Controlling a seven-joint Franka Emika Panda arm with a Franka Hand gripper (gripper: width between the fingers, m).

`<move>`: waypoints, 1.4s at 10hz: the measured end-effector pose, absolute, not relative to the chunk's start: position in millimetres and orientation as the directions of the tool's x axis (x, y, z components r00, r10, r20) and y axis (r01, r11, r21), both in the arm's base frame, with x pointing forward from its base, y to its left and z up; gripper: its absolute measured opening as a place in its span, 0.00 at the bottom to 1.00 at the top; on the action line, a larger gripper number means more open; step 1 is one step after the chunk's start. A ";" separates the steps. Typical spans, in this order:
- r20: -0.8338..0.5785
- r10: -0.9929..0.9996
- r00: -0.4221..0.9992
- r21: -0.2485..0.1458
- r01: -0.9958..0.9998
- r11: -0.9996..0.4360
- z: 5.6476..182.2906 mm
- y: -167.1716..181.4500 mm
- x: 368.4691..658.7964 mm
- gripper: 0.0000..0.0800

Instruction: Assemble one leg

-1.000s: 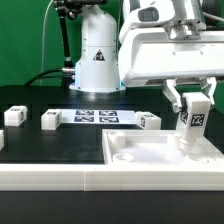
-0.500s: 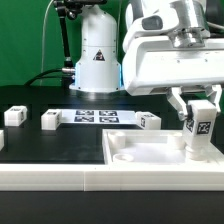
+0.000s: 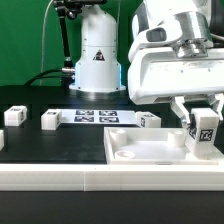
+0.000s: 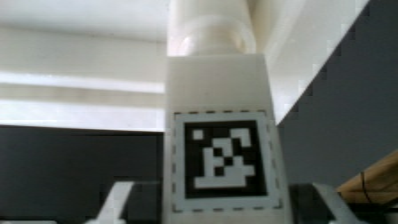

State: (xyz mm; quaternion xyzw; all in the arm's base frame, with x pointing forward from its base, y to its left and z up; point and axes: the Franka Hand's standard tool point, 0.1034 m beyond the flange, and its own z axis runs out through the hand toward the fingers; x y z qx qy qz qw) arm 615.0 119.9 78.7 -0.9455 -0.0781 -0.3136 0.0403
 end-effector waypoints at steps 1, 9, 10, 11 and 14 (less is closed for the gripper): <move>0.606 0.124 0.786 -0.024 0.173 -0.985 77.7 119.5 609.4 0.37; 0.548 0.132 0.826 -0.033 0.179 -0.983 72.4 119.6 603.3 0.81; 0.533 0.137 0.835 -0.034 0.182 -0.983 76.0 119.6 603.3 0.81; 0.528 0.139 0.838 -0.036 0.186 -0.982 86.7 120.6 605.7 0.81; 0.502 0.144 0.853 -0.041 0.190 -0.981 88.1 122.0 605.1 0.81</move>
Offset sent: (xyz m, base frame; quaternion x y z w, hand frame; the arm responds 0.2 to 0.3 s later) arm 0.0000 0.0000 0.0000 0.0000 0.0000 0.0000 1.0000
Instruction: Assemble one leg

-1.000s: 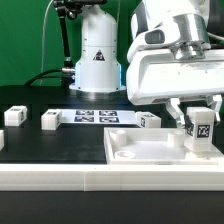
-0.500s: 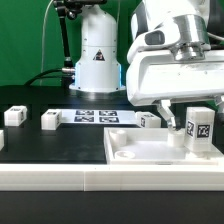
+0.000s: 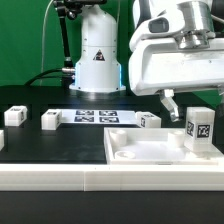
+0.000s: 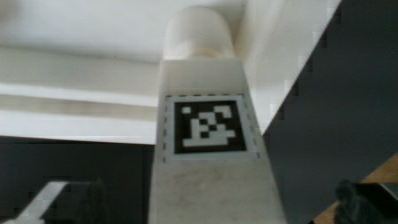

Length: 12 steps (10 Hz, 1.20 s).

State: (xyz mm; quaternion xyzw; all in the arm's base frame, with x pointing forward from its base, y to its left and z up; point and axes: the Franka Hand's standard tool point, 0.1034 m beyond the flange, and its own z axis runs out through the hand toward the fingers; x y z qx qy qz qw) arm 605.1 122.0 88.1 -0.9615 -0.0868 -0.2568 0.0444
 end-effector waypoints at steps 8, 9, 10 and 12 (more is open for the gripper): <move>0.049 0.156 0.987 -0.117 0.161 -0.980 81.7 120.2 604.3 0.81; 0.048 0.152 0.987 -0.118 0.157 -0.981 82.1 122.1 604.7 0.81; 0.049 0.152 0.987 -0.118 0.157 -0.981 81.8 121.7 604.6 0.70; 0.049 0.152 0.987 -0.117 0.156 -0.981 81.9 121.3 604.8 0.53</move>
Offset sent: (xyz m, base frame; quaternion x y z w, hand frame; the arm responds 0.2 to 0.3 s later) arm 0.0132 -0.0185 -0.0047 -0.0180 -0.1275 -0.0006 0.9917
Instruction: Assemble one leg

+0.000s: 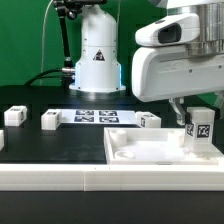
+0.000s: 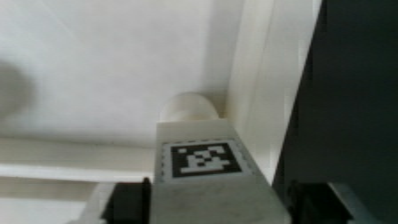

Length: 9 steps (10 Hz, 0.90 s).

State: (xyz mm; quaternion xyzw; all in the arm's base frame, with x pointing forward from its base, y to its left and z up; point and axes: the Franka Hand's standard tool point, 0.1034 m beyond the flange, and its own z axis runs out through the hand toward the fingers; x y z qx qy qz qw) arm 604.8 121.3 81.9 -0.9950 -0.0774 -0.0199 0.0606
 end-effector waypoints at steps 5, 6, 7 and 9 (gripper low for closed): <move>0.016 -0.089 0.996 -0.125 -0.086 -0.988 79.3 117.2 601.2 0.37; 0.023 -0.208 0.978 -0.131 -0.203 -0.970 79.1 118.0 601.0 0.37; 0.015 -0.343 0.939 -0.138 -0.338 -0.931 78.5 120.5 599.3 0.37; -0.015 -0.536 0.844 -0.138 -0.532 -0.835 77.9 124.3 598.2 0.37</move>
Offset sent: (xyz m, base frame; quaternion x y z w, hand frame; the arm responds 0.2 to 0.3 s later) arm 0.0000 0.0000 0.0000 0.0000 0.0000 0.0000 1.0000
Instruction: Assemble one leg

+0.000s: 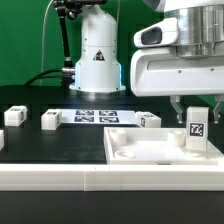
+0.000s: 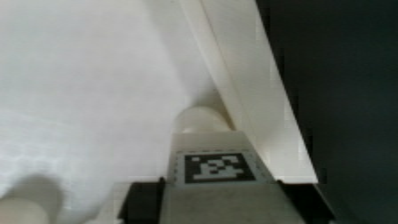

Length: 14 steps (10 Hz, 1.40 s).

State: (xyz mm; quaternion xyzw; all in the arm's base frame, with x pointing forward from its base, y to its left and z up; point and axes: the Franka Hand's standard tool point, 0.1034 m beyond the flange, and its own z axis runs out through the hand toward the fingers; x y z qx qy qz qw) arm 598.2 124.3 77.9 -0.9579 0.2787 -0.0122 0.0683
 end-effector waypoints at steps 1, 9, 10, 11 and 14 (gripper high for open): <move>-0.032 -0.637 0.770 -0.138 -0.635 -0.760 77.6 126.3 598.3 0.37; -0.056 -0.737 0.674 -0.145 -0.736 -0.662 76.0 122.8 600.6 0.74; -0.040 -0.663 0.748 -0.148 -0.661 -0.736 76.4 122.2 601.1 0.74; -0.029 -0.563 0.826 -0.147 -0.561 -0.815 76.9 122.0 601.9 0.80; 0.002 -0.268 0.963 -0.147 -0.265 -0.953 78.4 124.8 604.9 0.81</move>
Offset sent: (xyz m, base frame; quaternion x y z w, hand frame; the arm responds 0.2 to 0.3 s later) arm -0.0008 -0.0080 -0.0033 -0.0327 -0.0058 0.2305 0.9725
